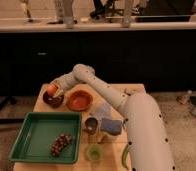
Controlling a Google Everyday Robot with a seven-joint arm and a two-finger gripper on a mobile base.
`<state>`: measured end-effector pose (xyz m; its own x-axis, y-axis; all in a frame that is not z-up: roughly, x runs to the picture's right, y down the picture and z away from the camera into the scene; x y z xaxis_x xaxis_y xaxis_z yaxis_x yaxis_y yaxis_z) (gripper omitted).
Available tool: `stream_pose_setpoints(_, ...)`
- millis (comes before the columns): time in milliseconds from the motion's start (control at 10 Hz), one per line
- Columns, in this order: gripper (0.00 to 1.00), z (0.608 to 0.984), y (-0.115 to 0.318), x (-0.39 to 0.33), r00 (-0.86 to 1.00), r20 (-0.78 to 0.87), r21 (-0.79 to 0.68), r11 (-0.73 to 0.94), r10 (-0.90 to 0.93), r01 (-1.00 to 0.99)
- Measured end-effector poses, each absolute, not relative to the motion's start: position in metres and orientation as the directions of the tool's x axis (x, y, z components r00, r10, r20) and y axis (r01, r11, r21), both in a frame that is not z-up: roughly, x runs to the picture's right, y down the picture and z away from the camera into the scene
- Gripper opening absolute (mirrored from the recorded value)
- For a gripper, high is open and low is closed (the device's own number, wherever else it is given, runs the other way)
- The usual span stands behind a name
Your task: Place apple in purple bowl
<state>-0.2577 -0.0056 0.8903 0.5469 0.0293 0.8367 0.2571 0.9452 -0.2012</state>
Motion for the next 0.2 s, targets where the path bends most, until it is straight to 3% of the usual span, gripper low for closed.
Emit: stream_pose_setpoints(200, 0.8, 0.8907, -0.0051, -0.2575, 0.547, 0.837, -0.202, 0.945, 0.03, 0.257)
